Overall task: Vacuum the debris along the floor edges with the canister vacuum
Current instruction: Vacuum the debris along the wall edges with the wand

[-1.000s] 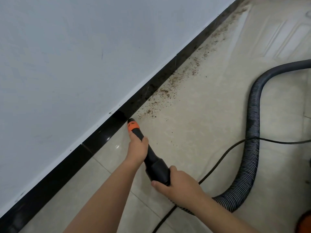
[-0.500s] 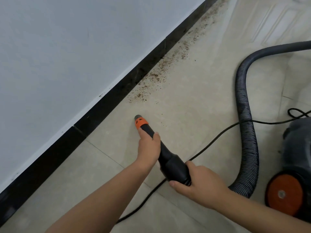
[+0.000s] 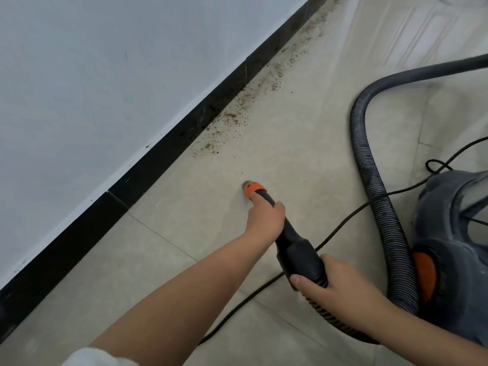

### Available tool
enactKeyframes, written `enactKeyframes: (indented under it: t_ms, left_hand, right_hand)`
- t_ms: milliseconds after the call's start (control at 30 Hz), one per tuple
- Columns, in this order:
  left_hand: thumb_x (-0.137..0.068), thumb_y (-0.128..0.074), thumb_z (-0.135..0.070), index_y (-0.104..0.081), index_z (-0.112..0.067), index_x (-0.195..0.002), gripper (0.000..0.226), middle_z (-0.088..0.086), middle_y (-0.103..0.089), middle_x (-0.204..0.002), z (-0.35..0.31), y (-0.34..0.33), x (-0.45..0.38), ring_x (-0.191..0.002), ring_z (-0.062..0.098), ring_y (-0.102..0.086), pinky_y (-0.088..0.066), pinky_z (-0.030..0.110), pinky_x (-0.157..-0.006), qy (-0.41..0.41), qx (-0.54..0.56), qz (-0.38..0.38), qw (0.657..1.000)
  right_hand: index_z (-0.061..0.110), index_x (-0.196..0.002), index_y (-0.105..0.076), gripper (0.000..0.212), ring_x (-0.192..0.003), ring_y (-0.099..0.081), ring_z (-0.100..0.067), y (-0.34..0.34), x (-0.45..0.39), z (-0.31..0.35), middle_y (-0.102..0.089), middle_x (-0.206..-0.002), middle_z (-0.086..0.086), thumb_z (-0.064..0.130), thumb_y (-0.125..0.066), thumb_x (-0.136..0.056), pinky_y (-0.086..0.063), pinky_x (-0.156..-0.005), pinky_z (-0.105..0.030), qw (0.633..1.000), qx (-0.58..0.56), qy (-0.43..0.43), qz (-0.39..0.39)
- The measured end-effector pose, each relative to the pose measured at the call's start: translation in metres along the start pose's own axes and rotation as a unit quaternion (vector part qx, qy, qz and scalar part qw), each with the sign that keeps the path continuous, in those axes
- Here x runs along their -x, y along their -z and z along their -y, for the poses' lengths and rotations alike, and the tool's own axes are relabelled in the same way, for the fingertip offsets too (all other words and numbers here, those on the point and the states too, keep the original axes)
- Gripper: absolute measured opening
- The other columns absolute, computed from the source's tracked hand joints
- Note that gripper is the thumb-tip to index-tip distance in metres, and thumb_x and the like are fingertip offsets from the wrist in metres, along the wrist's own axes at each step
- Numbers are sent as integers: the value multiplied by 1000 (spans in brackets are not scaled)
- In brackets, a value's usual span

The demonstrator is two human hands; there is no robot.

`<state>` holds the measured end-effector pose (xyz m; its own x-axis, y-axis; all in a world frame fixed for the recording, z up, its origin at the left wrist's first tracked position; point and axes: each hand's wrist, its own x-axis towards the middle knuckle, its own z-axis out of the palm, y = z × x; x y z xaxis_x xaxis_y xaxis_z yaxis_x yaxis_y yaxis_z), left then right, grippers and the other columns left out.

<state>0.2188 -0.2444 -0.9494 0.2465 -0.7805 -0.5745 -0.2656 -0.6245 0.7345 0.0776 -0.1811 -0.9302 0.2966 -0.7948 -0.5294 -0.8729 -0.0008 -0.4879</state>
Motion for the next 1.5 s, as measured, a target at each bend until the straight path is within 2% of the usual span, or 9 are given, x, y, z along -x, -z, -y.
enactKeyframes:
  t_ms: [100,233,567,700,800,967,1133,1233,1500]
  left_hand:
    - [-98,-35,-26,6,-12,-148,67,18,-45,-132,-6,7,-13,-113,30,-51,-39,30,-82,2,-8,-17,1000]
    - [-97,-37,-25,4,-10,-148,67,19,-44,-134,-10,25,-27,-115,33,-50,-39,31,-84,7,-17,-38,999]
    - [-97,-36,-23,3,-12,-148,65,18,-46,-132,18,24,-1,-113,31,-51,-40,32,-84,52,27,-67,996]
    - [-97,-37,-23,1,-10,-148,64,17,-42,-137,23,25,3,-119,32,-47,-39,35,-95,52,41,-67,996]
    - [-97,-38,-26,-2,-11,-148,64,16,-42,-137,18,27,-1,-118,31,-48,-41,36,-99,49,47,-51,996]
    - [-97,-38,-25,0,-16,-148,64,17,-50,-128,20,41,-2,-110,32,-53,-44,35,-91,79,81,-117,987]
    - [-97,-39,-25,-6,-16,-148,61,16,-52,-122,47,78,1,-105,31,-54,-45,36,-91,83,101,-184,974]
    - [-97,-39,-24,-9,-14,-148,60,17,-51,-120,58,96,-2,-99,28,-52,-42,34,-83,71,88,-201,973]
    - [-97,-42,-28,-2,-10,-149,68,18,-41,-139,43,92,-26,-122,32,-46,-40,35,-101,2,34,-73,997]
  right_hand:
    - [19,-90,-50,44,-75,-58,-10,-4,-20,5,-61,-83,5,61,-51,-81,-47,-68,-29,1000,-26,5,-16]
    - [21,-84,-45,36,-69,-53,-7,-7,-37,23,-56,-78,7,56,-52,-84,-41,-59,-24,998,-52,14,-21]
    - [26,-79,-38,39,-66,-49,-5,-1,-10,23,-52,-77,10,64,-47,-82,-36,-56,-21,997,46,41,38]
    - [25,-87,-43,39,-75,-55,-9,-3,-1,24,-57,-84,8,64,-48,-82,-43,-63,-24,998,39,43,37]
    - [25,-78,-39,38,-66,-51,-5,-2,-3,26,-55,-77,8,62,-48,-83,-40,-58,-22,998,36,38,20]
    - [26,-75,-38,34,-63,-47,-2,-4,-24,35,-50,-72,11,55,-52,-84,-35,-54,-18,996,11,70,54]
    - [22,-84,-42,40,-73,-51,-11,-29,-37,62,-53,-82,6,61,-51,-82,-38,-58,-23,990,13,119,78]
    - [20,-89,-41,43,-66,-45,-7,-39,-43,78,-47,-77,8,62,-50,-83,-33,-52,-20,988,24,130,77]
    - [20,-94,-44,45,-76,-55,-13,-35,-41,71,-55,-83,6,63,-48,-82,-39,-58,-23,997,28,77,12]
